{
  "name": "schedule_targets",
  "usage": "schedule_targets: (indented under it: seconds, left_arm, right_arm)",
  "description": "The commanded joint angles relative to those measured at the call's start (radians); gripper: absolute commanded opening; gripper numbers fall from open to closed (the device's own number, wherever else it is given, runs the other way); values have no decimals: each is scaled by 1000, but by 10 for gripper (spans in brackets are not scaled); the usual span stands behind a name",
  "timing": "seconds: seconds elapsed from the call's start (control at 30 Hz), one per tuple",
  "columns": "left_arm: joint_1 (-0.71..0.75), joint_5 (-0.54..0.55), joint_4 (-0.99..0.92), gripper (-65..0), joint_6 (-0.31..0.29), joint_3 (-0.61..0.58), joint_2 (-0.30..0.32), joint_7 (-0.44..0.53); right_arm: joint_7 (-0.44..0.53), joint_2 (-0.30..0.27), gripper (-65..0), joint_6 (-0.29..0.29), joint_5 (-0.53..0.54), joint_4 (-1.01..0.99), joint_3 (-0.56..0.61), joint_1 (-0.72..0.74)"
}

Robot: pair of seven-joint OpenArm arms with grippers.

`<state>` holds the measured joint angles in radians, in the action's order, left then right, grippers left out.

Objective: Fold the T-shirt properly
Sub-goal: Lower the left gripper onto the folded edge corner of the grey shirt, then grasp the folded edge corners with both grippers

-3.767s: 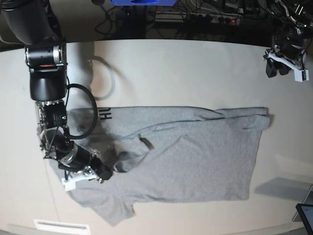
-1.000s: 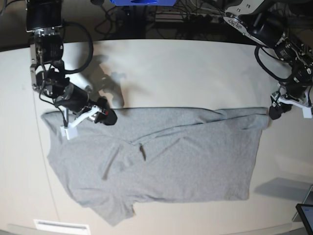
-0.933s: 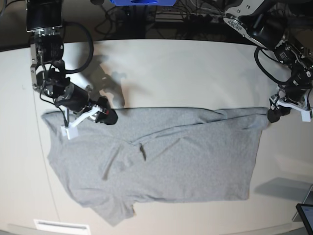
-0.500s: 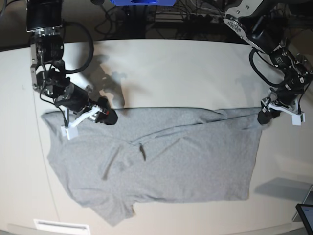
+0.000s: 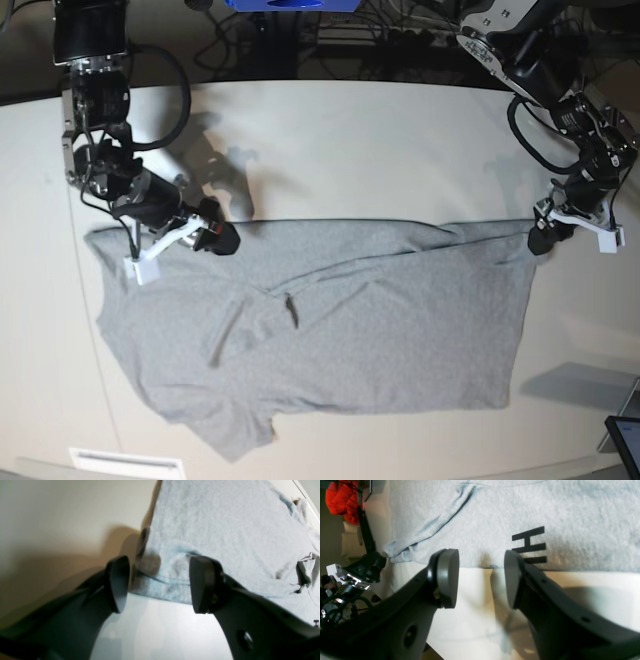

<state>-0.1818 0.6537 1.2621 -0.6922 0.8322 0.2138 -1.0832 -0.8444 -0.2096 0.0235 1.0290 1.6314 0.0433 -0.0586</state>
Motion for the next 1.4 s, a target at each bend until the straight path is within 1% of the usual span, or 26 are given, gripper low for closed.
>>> schedule_targets:
  seconds: [0.0, 0.1, 0.13, 0.17, 0.27, 0.33, 0.4, 0.6, 0.73, 0.97, 1.2, 1.23, 1.3, 1.37]
  left_arm:
    - [-17, 21, 15, -280, -6, 0, 20, 22]
    - [-17, 19, 15, -284, -6, -1, 20, 22]
    - [-17, 19, 15, -304, -6, -1, 20, 22]
    - [-17, 19, 15, -336, -6, -3, 20, 22]
    - [-17, 19, 8, -470, -6, -4, 20, 22]
    - [-17, 19, -11, -526, -6, -6, 25, 22]
    - [-31, 19, -37, -549, -6, -3, 26, 22]
    - [-35, 19, -71, -559, -6, -7, 28, 50]
    - [-34, 24, -68, -650, -6, -4, 28, 42]
    - [-40, 24, -68, -650, -6, -7, 37, 45]
    - [-109, 18, -72, -650, -6, -11, 43, 41]
    - [-118, 18, -72, -650, 13, -15, 45, 41]
    - [-135, 18, -72, -650, 47, -66, 54, 48]
    - [-150, 18, -74, -650, 55, -118, 60, 57]
  right_arm:
    - [14, -6, -366, -13, 18, 14, -7, 13]
    - [14, -6, -366, -13, 18, 14, -7, 13]
    - [14, -6, -366, -13, 18, 14, -7, 13]
    - [14, -6, -366, -13, 18, 14, -7, 13]
    - [14, -6, -366, -13, 18, 14, -7, 13]
    - [14, -6, -366, -13, 18, 14, -7, 12]
    - [14, -6, -366, -13, 18, 14, -7, 3]
    - [14, -6, -366, -13, 18, 14, -7, -2]
    - [14, -6, -366, -13, 18, 14, -7, -2]
    - [14, -6, -366, -13, 18, 13, -7, -2]
    - [14, -6, -366, -13, 18, 13, -7, -2]
    - [14, -6, -366, -13, 18, 13, -7, -2]
    - [14, -6, -371, -13, 18, 13, -7, -2]
    - [14, -6, -403, -13, 18, 13, -7, -2]
